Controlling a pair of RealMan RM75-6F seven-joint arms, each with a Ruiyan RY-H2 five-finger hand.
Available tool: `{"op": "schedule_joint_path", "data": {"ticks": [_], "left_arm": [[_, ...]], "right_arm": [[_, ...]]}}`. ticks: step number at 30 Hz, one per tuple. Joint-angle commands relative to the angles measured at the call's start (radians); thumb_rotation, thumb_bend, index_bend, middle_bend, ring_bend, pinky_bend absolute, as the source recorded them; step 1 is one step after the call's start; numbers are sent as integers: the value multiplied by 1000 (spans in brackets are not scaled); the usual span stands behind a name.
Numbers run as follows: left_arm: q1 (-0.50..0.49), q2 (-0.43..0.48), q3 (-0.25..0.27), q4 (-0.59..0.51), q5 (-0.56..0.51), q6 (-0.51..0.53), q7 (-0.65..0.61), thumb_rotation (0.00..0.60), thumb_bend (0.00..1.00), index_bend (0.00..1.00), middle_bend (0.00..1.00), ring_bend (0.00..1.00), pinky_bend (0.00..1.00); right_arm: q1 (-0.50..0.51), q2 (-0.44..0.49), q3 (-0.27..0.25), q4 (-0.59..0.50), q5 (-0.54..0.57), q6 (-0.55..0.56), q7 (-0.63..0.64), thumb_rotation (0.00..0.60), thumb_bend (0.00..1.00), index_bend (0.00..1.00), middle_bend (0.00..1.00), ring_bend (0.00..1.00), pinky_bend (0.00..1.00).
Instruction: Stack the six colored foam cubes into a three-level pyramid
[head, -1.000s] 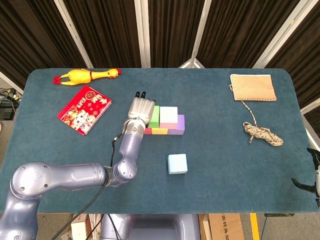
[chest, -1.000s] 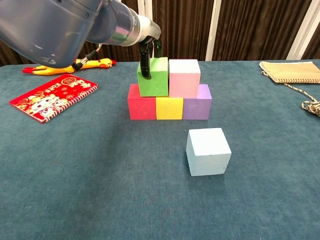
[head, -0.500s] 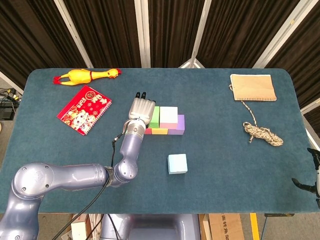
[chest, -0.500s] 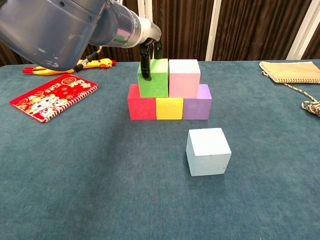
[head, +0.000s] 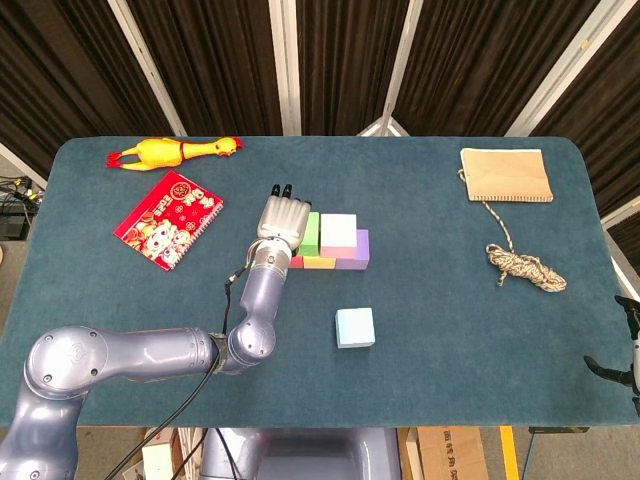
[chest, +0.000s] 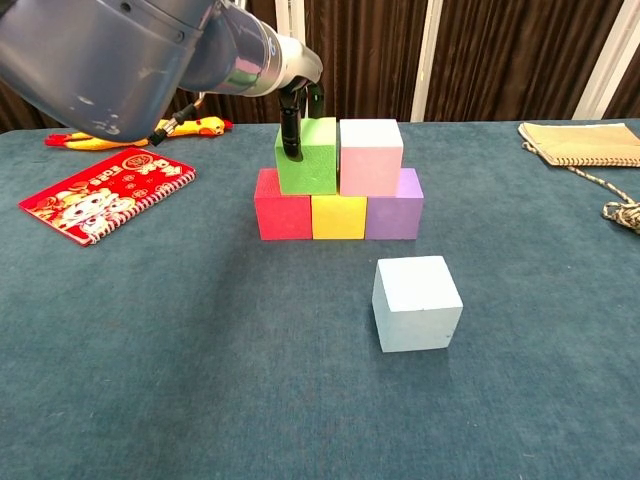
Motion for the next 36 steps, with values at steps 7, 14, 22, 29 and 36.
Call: {"op": "schedule_joint_path", "data": {"ticks": [7, 14, 22, 29, 36], "left_arm": [[-1, -1, -6, -4, -1, 6, 7, 600, 330, 255, 257, 0, 0], [-1, 3, -7, -10, -6, 8, 18, 600, 295, 225, 231, 0, 0], [-2, 14, -13, -27, -13, 13, 28, 600, 290, 193, 209, 0, 0], [-10, 76, -31, -115, -61, 38, 74, 600, 259, 120, 131, 0, 0], [-1, 188, -63, -258, -53, 85, 73, 600, 258, 107, 107, 0, 0]], "right_arm": [[1, -2, 1, 1, -1, 0, 0, 600, 192, 130, 138, 22, 0], [1, -2, 2, 1, 1, 1, -1, 600, 193, 130, 138, 22, 0], [0, -4, 3, 3, 1, 4, -1, 600, 192, 139, 138, 21, 0], [-1, -5, 5, 6, 2, 9, -3, 600, 192, 140, 138, 22, 0], [1, -8, 3, 6, 3, 4, -12, 600, 193, 139, 138, 22, 0]]}}
